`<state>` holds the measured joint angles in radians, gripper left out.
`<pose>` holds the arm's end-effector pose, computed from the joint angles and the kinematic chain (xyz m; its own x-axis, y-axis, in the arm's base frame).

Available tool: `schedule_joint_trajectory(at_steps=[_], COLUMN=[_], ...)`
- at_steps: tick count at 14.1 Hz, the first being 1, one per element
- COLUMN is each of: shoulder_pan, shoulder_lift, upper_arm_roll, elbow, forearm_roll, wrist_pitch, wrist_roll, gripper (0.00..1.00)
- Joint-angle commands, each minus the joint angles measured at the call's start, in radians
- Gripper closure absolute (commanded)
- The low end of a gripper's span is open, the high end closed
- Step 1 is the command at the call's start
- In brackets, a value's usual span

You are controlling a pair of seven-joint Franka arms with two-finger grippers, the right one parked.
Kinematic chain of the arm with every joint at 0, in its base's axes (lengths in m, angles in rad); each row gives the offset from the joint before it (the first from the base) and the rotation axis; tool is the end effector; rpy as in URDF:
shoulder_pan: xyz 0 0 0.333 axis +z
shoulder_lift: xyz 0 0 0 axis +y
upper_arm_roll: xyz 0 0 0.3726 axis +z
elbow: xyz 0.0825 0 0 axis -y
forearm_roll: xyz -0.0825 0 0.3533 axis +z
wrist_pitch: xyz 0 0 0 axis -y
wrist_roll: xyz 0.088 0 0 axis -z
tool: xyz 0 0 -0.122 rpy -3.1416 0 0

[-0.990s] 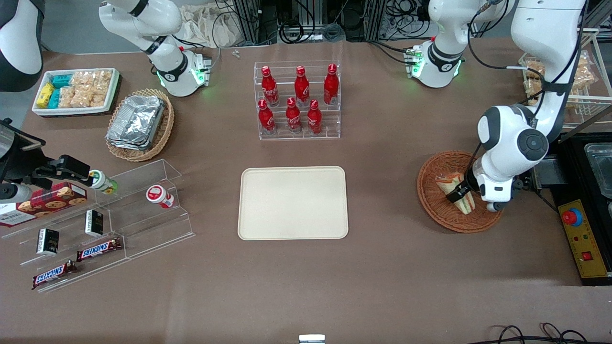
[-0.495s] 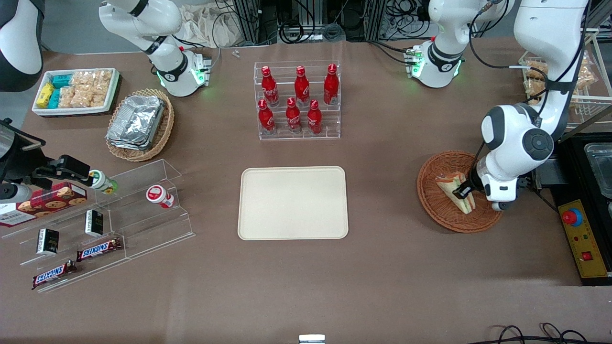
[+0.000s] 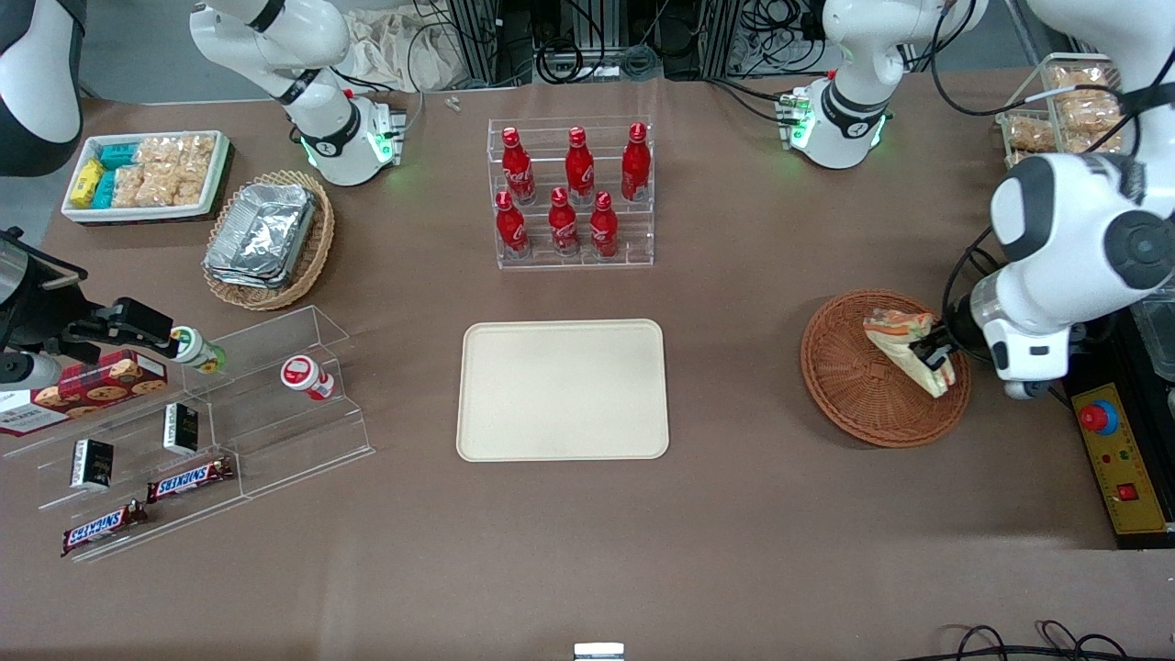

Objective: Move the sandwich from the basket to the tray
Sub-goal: 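Lift the sandwich up out of the basket with the left gripper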

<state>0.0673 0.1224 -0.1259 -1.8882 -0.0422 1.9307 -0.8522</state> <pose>0.5590 -0.0334 0.4890 0.6855 0.7222 -0.0925 0.7235 -0.6899 -0.0245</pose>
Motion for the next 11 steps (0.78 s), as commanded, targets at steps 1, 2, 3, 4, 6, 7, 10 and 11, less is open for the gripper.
schedule_joint_trajectory(at_steps=[1, 2, 3, 4, 6, 7, 10, 11], shoulder_pan=[-0.036, -0.055, -0.067, -0.092, -0.154, -0.202, -0.283, -0.309], shoulder_lift=[0.066, 0.075, 0.077, 0.077, 0.080, 0.086, 0.143, 0.155], upper_arm_roll=[-0.012, -0.012, -0.014, -0.023, -0.027, -0.026, -0.027, -0.027], elbow=[0.206, 0.248, 0.267, 0.268, 0.267, 0.271, 0.337, 0.342], forearm_roll=[-0.008, -0.007, -0.005, 0.001, 0.013, 0.030, 0.050, 0.050], wrist_pitch=[-0.157, -0.197, -0.217, -0.217, -0.210, -0.207, -0.205, -0.190], wrist_roll=[-0.043, -0.038, -0.031, -0.022, -0.018, -0.021, -0.037, -0.039], gripper=[1.00, 1.00, 1.00, 1.00, 1.00, 1.00, 1.00, 1.00])
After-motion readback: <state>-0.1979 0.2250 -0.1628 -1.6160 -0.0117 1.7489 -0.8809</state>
